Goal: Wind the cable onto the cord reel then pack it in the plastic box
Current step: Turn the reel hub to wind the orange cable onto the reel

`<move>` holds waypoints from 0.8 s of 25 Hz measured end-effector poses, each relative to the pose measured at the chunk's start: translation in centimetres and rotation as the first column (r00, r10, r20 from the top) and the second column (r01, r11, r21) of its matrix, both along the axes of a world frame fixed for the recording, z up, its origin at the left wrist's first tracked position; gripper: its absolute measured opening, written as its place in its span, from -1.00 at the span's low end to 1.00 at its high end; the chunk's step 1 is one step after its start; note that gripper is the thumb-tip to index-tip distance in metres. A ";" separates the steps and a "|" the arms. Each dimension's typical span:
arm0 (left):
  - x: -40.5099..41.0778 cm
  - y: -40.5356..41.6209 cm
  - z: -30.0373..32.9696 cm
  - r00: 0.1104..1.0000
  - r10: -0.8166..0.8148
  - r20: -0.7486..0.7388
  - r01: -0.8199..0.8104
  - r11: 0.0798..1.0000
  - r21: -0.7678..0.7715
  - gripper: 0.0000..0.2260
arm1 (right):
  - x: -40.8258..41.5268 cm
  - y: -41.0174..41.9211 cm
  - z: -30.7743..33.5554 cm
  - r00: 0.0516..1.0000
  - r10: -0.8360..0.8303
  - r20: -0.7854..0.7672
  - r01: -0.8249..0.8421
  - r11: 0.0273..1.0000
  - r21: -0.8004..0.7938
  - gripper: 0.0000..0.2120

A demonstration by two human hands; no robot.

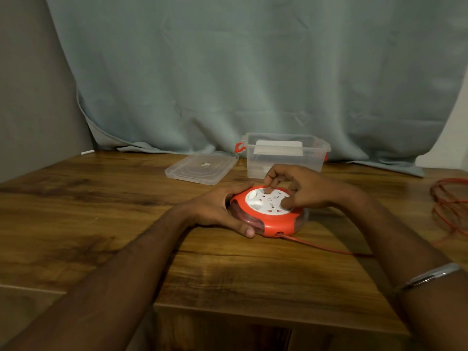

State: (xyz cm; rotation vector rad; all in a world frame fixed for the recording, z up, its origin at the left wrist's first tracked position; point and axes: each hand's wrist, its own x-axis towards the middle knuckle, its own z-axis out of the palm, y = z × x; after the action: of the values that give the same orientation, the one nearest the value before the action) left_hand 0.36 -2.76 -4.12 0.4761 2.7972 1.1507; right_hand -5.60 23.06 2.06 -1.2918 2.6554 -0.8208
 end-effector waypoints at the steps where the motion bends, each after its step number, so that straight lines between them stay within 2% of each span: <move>1: 0.0 0.0 0.1 1.000 -0.001 0.003 0.001 1.000 -0.005 0.20 | -0.4 0.2 0.0 1.000 0.004 0.031 -0.004 1.000 0.014 -0.51; 10: 0.1 0.3 0.2 1.000 0.004 -0.016 -0.005 1.000 -0.003 0.21 | -1.7 1.0 0.0 0.996 0.006 0.094 -0.009 1.000 0.030 -0.45; 14: -0.1 0.1 -0.2 0.997 0.024 -0.076 -0.026 0.999 -0.026 0.22 | -2.1 0.6 0.0 1.000 0.012 0.024 -0.014 0.999 0.051 -0.57; 17: -0.4 -0.1 -0.5 0.989 0.058 -0.136 -0.063 0.997 -0.035 0.23 | -2.9 -1.2 1.4 0.998 0.044 -0.052 -0.034 0.983 0.178 -0.71; 20: -0.6 -0.1 -0.6 0.987 0.065 -0.145 -0.071 0.997 -0.034 0.23 | -3.6 -2.7 2.5 0.998 0.053 -0.035 -0.040 0.953 0.301 -0.73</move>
State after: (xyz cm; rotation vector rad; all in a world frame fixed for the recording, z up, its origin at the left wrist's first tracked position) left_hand -0.20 -2.82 -4.72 0.4826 2.9747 1.1146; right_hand -9.25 20.38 4.56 -1.2984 2.6373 -0.3658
